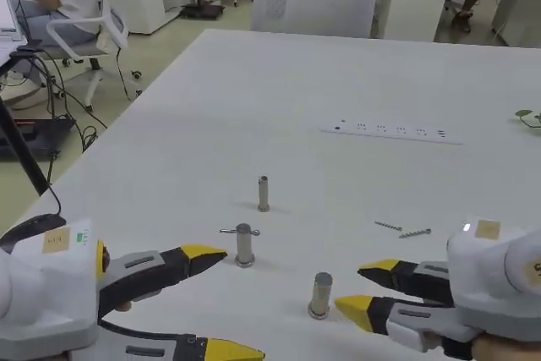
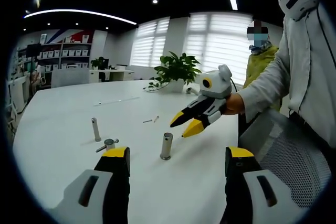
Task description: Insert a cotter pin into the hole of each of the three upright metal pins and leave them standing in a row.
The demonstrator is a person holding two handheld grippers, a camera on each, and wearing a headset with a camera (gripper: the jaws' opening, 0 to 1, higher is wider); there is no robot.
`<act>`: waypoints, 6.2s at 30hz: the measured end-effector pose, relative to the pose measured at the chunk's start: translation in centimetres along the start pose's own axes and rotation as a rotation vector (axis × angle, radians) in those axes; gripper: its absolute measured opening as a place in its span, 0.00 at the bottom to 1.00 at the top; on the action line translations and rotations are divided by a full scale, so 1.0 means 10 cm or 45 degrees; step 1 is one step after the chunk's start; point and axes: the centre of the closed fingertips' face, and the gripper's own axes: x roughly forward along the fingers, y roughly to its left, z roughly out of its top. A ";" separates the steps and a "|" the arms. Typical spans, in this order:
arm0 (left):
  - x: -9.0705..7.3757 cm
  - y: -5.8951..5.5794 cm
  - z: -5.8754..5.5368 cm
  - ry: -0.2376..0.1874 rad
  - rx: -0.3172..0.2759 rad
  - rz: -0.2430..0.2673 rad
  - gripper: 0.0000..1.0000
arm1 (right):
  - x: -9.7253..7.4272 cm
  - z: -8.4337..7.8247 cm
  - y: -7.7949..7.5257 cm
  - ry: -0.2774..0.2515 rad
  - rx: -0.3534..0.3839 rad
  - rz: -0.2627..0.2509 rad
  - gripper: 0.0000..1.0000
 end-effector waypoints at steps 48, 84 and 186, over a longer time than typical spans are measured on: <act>-0.03 0.05 -0.05 0.036 -0.008 0.020 0.73 | -0.21 -0.34 -1.61 0.599 -0.450 -0.014 0.25; -0.16 0.14 0.00 0.047 -0.011 0.067 0.73 | -0.02 -0.49 -1.64 0.869 -0.643 0.287 0.08; 0.55 -0.39 0.35 0.012 0.216 -0.169 0.34 | -0.42 0.42 0.55 0.716 -0.839 0.518 0.02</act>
